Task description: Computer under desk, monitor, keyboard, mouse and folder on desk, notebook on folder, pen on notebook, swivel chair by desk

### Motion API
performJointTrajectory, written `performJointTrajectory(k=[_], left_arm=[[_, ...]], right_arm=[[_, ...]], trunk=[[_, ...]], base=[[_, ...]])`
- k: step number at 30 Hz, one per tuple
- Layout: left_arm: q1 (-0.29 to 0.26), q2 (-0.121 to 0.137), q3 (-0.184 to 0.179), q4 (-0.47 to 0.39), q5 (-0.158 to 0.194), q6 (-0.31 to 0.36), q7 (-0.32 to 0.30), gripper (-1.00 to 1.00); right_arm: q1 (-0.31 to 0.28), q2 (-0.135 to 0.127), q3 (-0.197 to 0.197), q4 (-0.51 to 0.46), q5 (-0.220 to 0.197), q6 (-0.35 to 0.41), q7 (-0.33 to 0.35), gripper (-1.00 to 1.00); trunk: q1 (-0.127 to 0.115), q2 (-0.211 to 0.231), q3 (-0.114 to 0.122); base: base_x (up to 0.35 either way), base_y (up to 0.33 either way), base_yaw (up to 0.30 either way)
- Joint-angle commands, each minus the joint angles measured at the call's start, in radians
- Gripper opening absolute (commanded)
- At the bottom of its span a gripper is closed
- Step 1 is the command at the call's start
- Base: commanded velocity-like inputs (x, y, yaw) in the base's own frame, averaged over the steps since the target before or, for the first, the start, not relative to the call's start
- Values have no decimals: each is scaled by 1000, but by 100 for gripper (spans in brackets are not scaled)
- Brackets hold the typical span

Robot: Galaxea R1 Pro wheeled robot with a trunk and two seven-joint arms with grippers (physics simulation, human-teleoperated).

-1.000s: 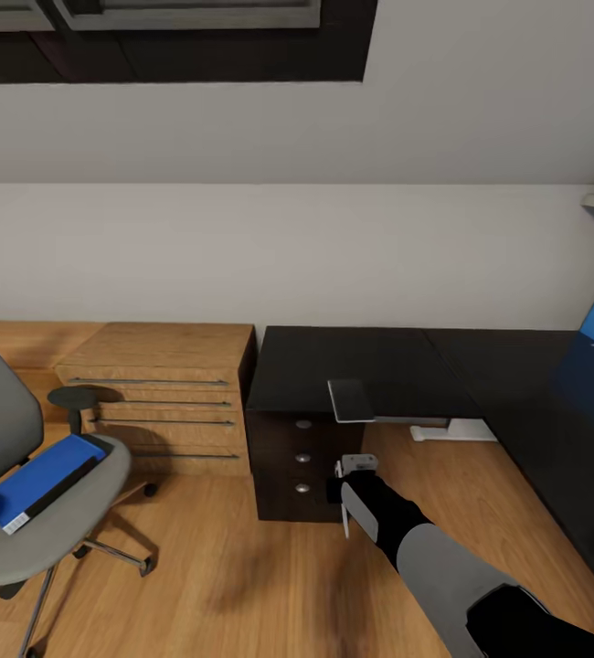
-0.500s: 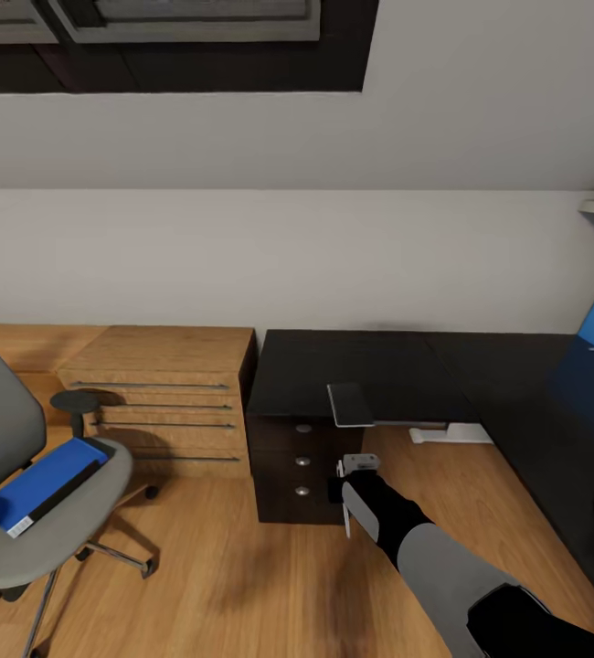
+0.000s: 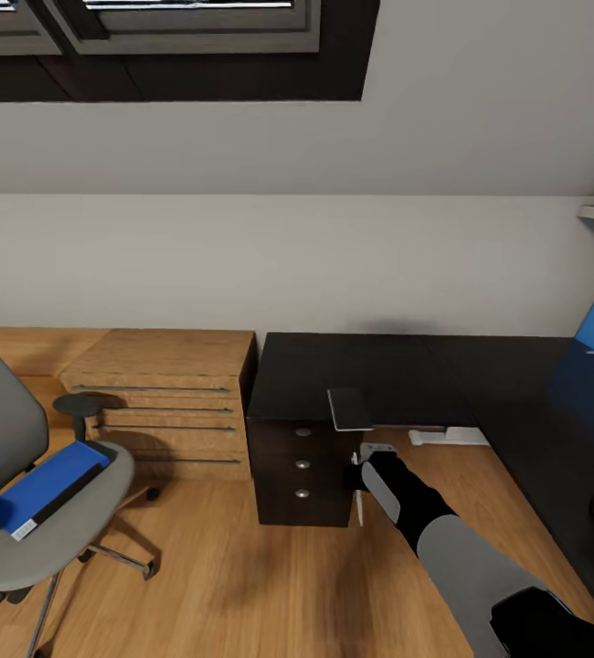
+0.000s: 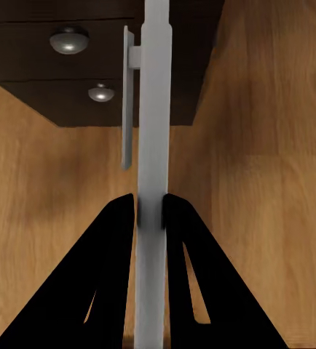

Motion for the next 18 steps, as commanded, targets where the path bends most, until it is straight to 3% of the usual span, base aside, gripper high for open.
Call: performJointTrajectory(k=[1, 5, 18], left_arm=[[-1, 0, -5, 1, 11, -3, -6, 100], [-1, 0, -5, 1, 11, -4, -6, 100], [-1, 0, -6, 2, 9, -7, -6, 100]], right_arm=[[-1, -3, -1, -6, -15, 6, -10, -100], [-1, -12, -24, -32, -20, 20, -10, -100], [-1, -15, -32, -40, -22, 31, -10, -100]], trunk=[[-4, 7, 2], [-19, 35, 15], [-69, 126, 55]], base=[[0, 0, 0], [0, 0, 0], [0, 0, 0]])
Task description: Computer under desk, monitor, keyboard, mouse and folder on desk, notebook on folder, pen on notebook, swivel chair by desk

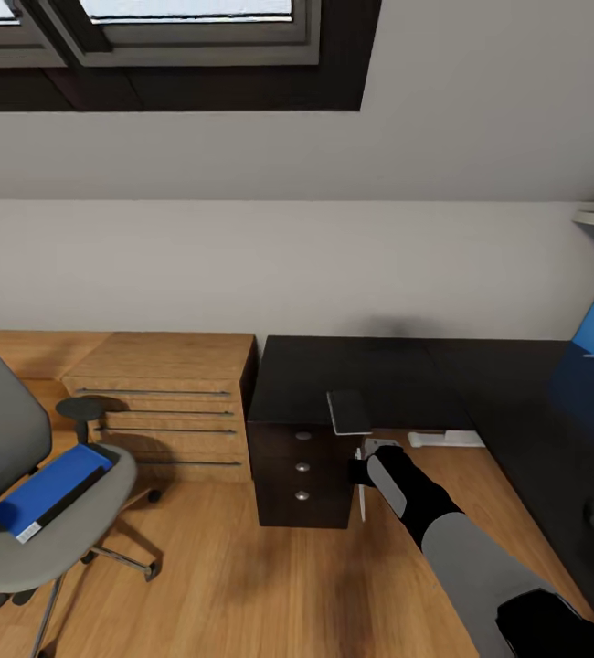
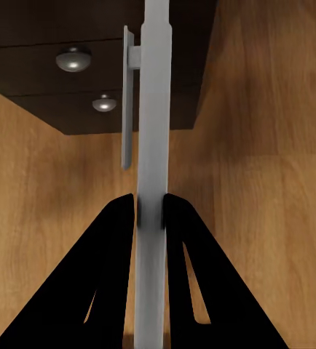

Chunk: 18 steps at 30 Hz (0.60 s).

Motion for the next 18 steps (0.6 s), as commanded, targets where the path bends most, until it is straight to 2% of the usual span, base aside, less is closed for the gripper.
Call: performJointTrajectory(k=[1, 7, 18], left_arm=[[-1, 0, -5, 1, 10, -3, -6, 100], [-1, -17, -7, 1, 9, -4, -6, 100], [-1, -20, -7, 1, 9, -5, -6, 100]], right_arm=[[-1, -1, 4, -2, -12, 2, -10, -100], [-1, 0, 1, -2, -12, 3, -10, -100], [-1, 0, 3, -1, -11, 1, -11, -100]], trunk=[[-4, 6, 2], [-27, 48, 21], [-69, 125, 55]], base=[[0, 0, 0], [0, 0, -18], [0, 0, -200]])
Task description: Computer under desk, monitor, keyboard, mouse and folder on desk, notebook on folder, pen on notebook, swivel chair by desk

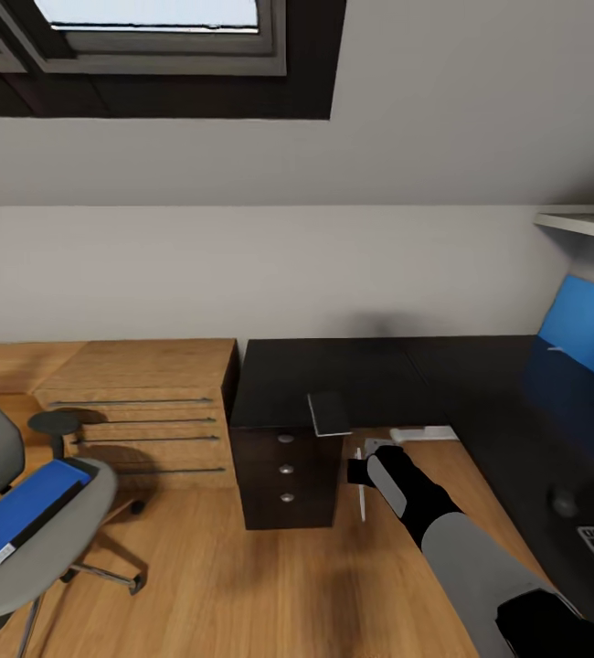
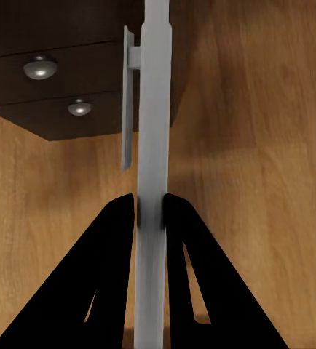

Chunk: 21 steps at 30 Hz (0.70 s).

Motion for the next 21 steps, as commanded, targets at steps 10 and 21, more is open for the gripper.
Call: performJointTrajectory(k=[10, 21], left_arm=[[-1, 0, -5, 1, 10, -3, -6, 100], [-1, 0, -5, 1, 9, -5, -7, 100]], right_arm=[[-1, -1, 5, -1, -10, -3, -10, -100], [-1, -29, 2, -6, -9, -10, -12, -100]], trunk=[[-15, 27, 11], [-15, 27, 11]], base=[[0, 0, -169], [0, 0, -157]])
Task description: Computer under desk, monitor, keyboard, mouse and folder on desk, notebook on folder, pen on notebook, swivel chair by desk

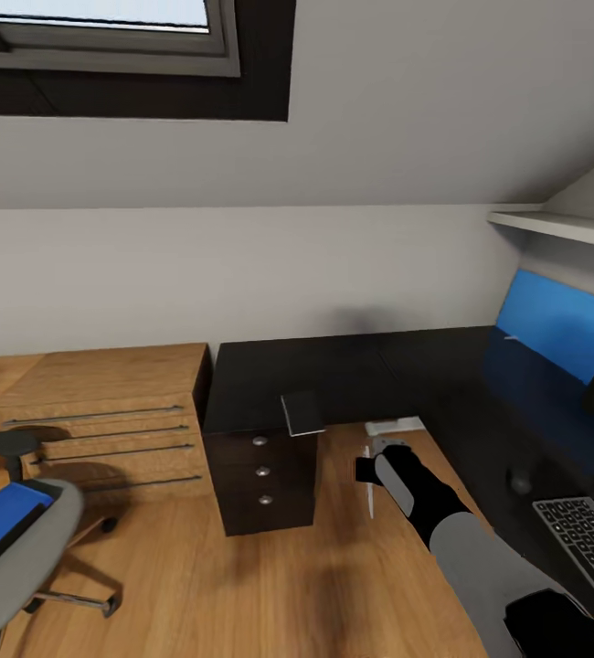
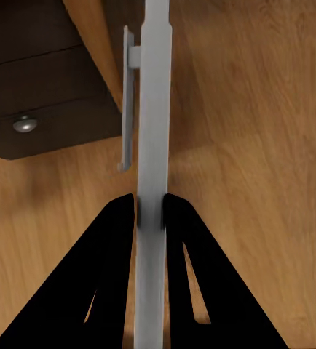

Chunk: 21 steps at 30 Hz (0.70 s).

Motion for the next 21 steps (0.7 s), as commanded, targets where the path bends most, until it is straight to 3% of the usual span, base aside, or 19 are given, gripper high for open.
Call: performJointTrajectory(k=[1, 7, 15, 21], left_arm=[[-1, 0, -5, 1, 10, -3, -6, 100], [-1, -1, -6, 2, 10, -3, -6, 100], [-1, -1, -8, 1, 10, -3, -6, 100], [-1, -4, -17, 1, 9, -5, -6, 100]], right_arm=[[-1, -12, 4, -2, -14, 1, -10, -100], [-1, -41, 2, -47, -13, 1, -9, -100], [-1, -45, 3, -160, -6, 8, -11, -100], [-1, -44, 4, -171, -8, -2, -10, -100]], trunk=[[0, -1, -1], [0, -1, -1], [0, -1, -1], [0, -1, -1]], base=[[29, 0, -53], [207, 0, -20], [177, 0, -2], [42, 0, 0]])
